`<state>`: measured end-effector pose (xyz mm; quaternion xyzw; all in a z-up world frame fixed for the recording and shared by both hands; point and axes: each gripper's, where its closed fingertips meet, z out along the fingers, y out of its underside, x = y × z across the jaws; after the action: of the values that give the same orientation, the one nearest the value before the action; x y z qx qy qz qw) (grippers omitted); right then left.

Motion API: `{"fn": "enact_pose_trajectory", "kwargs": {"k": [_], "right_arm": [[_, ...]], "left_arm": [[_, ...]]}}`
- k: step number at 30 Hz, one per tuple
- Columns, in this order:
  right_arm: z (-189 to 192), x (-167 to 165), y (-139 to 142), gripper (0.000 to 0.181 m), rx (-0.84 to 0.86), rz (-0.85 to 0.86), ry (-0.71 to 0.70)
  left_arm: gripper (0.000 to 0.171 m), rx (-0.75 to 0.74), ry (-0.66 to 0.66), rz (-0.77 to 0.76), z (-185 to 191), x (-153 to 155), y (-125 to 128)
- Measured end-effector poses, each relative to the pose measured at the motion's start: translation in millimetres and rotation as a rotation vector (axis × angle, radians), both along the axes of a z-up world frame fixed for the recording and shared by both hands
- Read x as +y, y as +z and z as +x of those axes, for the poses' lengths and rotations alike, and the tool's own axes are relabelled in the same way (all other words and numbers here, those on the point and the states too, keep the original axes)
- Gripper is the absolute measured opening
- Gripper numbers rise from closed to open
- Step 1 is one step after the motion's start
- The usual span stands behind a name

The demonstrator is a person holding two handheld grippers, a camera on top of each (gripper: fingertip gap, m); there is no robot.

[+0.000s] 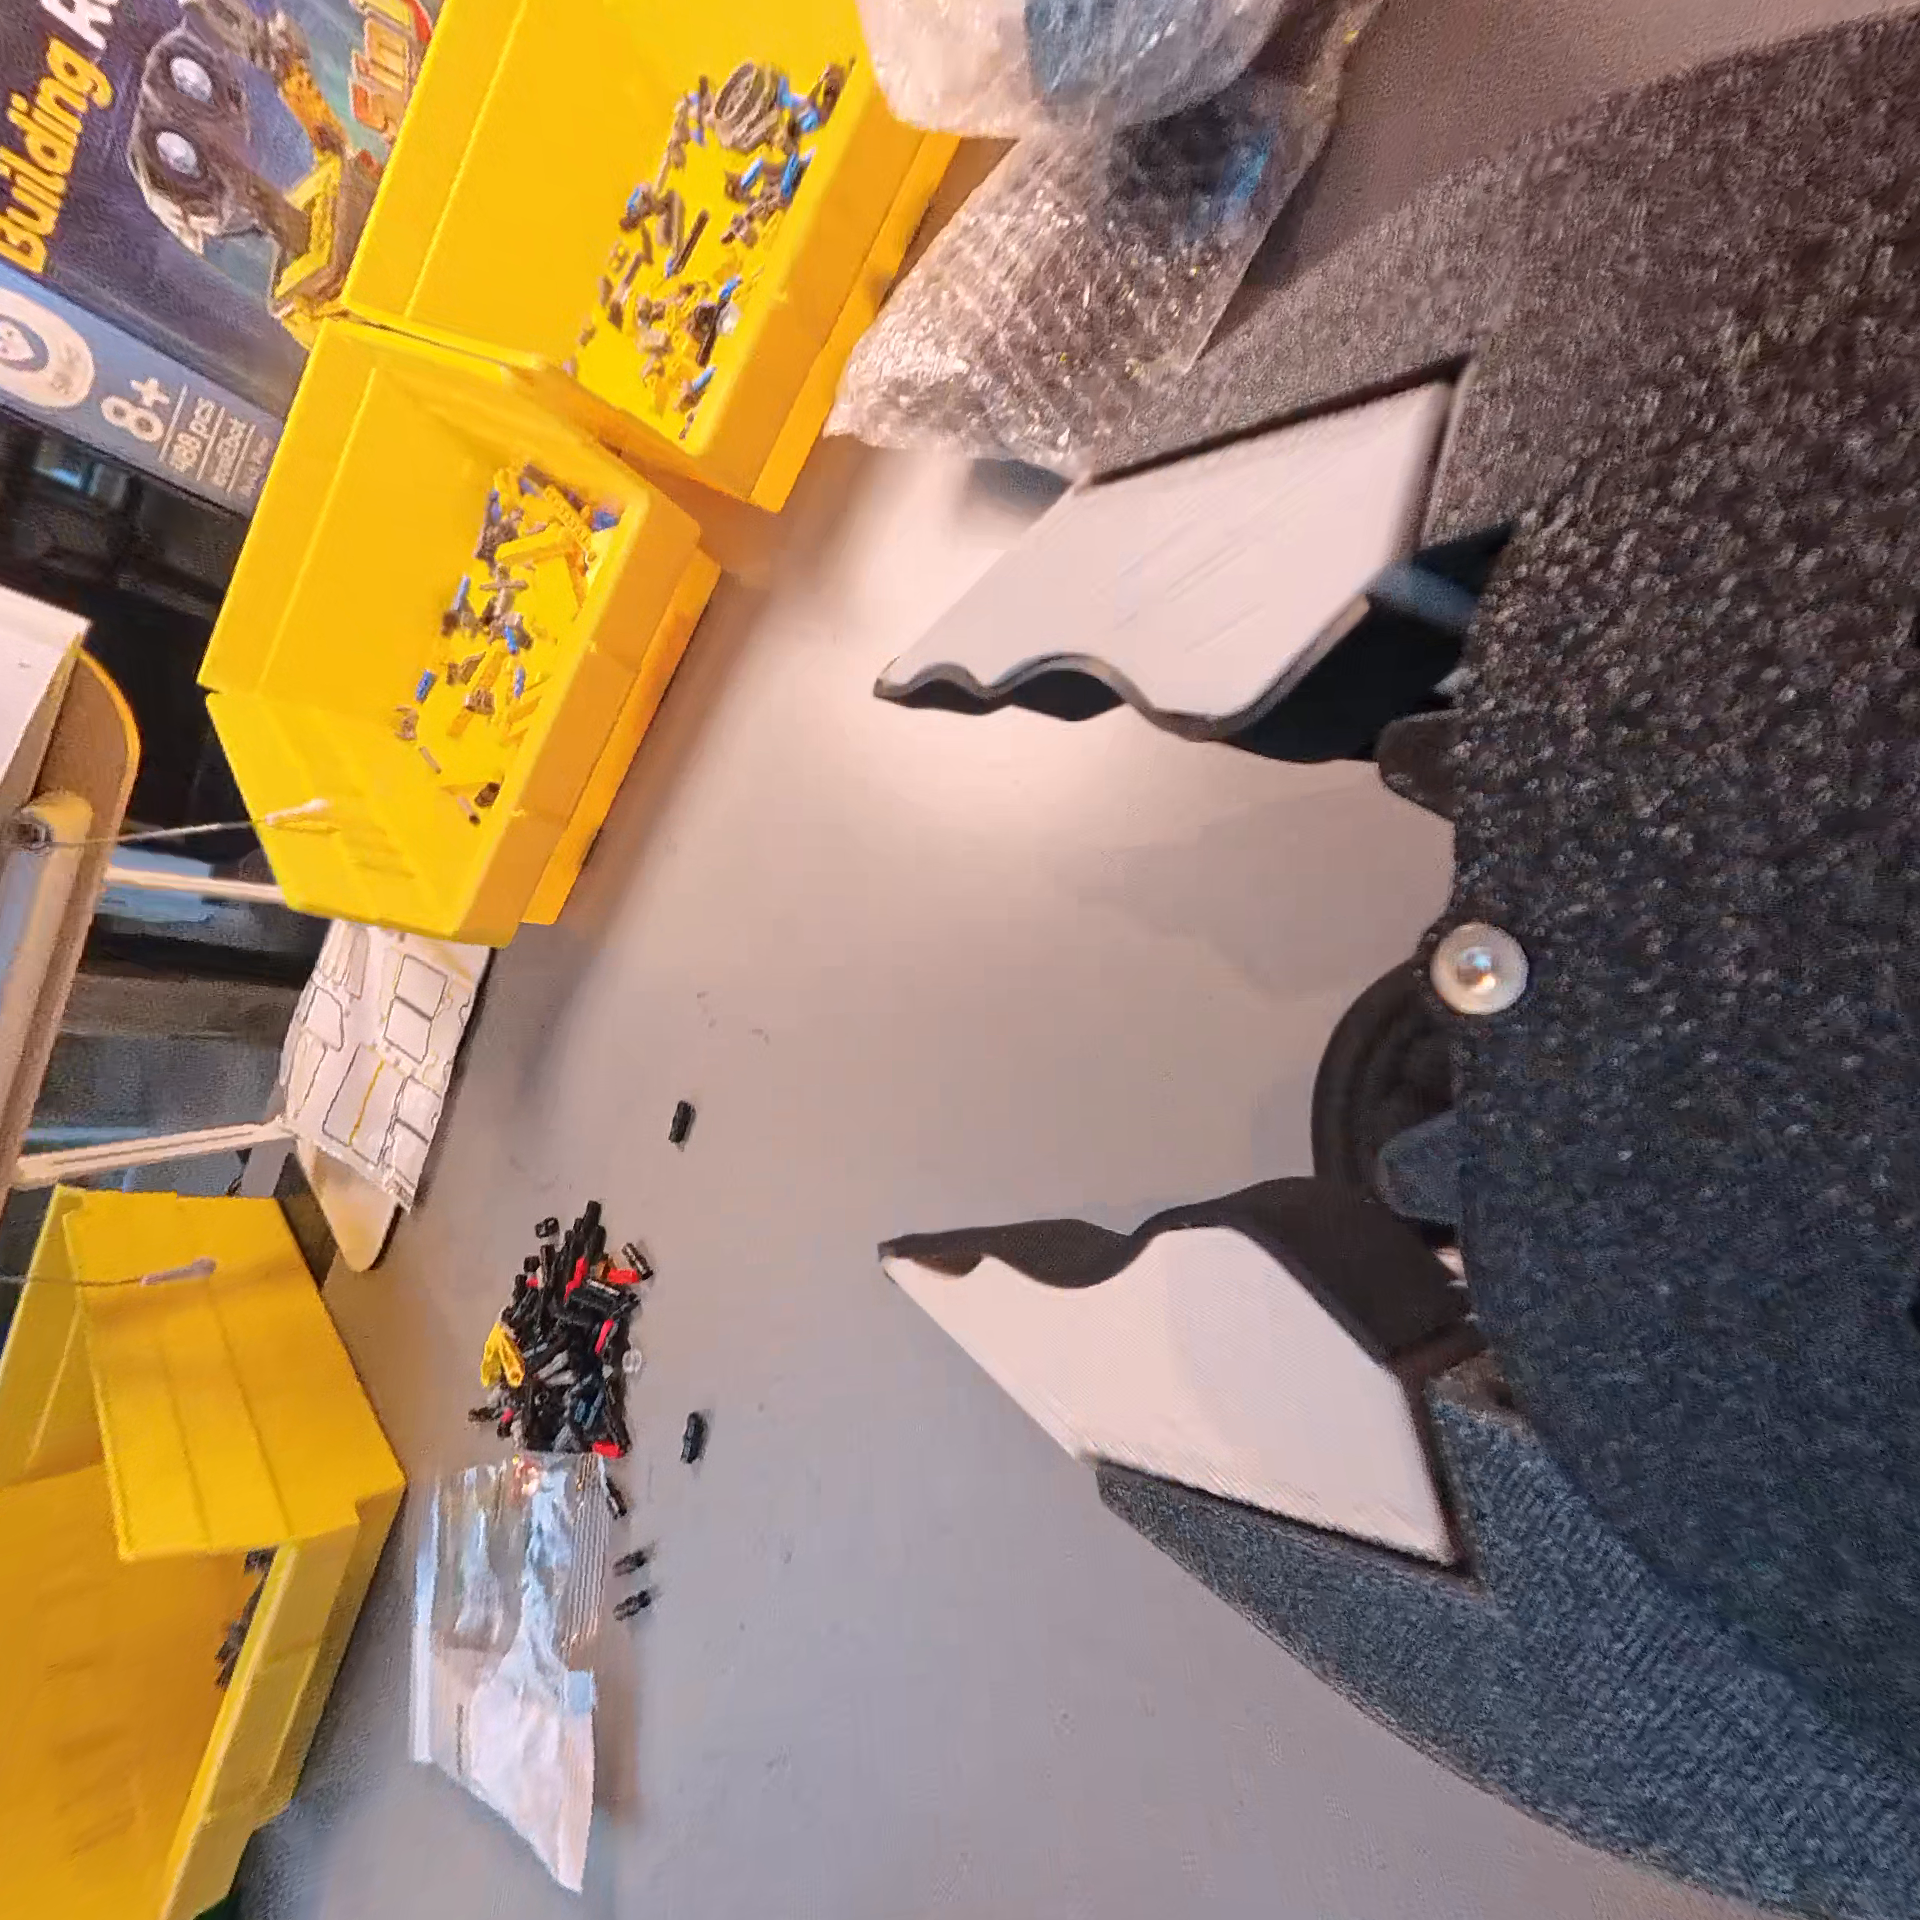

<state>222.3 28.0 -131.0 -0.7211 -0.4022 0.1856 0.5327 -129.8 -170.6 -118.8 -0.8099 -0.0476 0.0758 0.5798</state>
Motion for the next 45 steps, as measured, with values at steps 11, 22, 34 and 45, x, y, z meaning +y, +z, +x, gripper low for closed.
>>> {"fn": "enact_pose_trajectory", "kwargs": {"k": [11, 22, 34, 45], "right_arm": [[31, 20, 7, 0.095, 0.076, -0.008, -0.128], [1, 22, 11, 0.096, 0.133, 0.007, -0.058], [-27, 4, 5, 0.087, 0.069, 0.022, 0.072], [-47, -14, 17, 0.084, 0.11, 0.023, 0.141]], "left_arm": [[0.109, 0.009, 0.066, 0.04, -12, -20, 4], [0.09, 0.03, 0.131, 0.092, -28, -26, 16], [0.093, 0.15, 0.329, -0.068, -61, -39, -10], [0.099, 0.161, 0.559, -0.173, -116, -102, -20]]}}
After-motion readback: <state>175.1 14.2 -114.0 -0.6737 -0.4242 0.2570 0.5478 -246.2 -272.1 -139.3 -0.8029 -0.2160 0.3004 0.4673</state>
